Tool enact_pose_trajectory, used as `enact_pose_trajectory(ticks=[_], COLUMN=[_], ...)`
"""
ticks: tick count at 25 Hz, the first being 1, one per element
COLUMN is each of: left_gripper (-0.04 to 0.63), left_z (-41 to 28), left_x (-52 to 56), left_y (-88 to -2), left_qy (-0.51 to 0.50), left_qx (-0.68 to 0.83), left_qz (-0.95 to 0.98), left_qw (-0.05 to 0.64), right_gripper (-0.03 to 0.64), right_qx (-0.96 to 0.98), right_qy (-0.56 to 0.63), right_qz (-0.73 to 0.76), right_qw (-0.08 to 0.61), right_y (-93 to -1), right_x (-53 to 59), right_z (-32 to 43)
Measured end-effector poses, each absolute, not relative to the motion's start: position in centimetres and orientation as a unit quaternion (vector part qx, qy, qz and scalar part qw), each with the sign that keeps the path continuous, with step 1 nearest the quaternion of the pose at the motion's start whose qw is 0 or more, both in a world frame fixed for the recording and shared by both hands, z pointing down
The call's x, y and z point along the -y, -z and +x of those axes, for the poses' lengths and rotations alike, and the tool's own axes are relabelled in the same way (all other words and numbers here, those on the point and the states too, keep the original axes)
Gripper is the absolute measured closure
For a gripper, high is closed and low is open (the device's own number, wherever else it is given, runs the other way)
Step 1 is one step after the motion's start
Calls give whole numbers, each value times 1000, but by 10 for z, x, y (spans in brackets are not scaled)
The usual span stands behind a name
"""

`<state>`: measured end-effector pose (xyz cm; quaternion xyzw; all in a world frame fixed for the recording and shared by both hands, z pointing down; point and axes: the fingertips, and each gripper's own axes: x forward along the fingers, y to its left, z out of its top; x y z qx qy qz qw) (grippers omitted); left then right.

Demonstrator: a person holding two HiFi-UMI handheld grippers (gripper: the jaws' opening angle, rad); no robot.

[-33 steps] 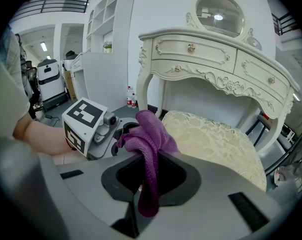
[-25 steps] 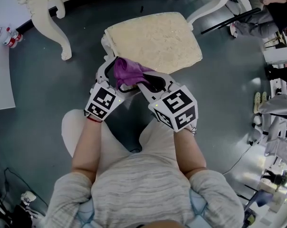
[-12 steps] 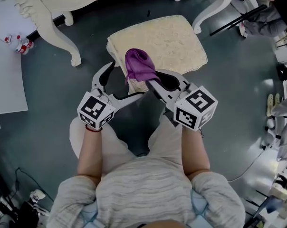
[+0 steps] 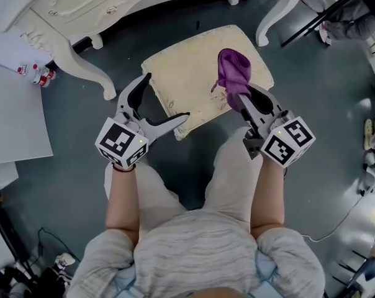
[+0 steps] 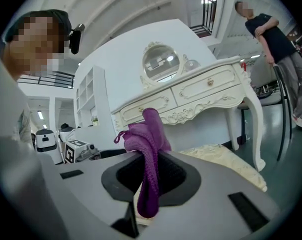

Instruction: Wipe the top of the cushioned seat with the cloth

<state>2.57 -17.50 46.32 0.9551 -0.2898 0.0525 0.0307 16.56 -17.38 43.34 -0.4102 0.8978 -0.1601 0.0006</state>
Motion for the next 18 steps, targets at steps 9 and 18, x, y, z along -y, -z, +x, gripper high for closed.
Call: enact_pose_trajectory(ticks=[9, 18], left_gripper=[561, 583], left_z=[41, 64], left_x=[193, 191], left_y=[-446, -447], left_qy=[-39, -41], left_qx=[331, 322], left_qz=[943, 945], left_qw=[22, 40], right_gripper=[563, 563], right_qx=[-885, -877], right_qy=[141, 142], right_qz=[-442, -458], right_qw=[25, 37], right_y=[-426, -431], right_x=[185, 188], right_z=[217, 229])
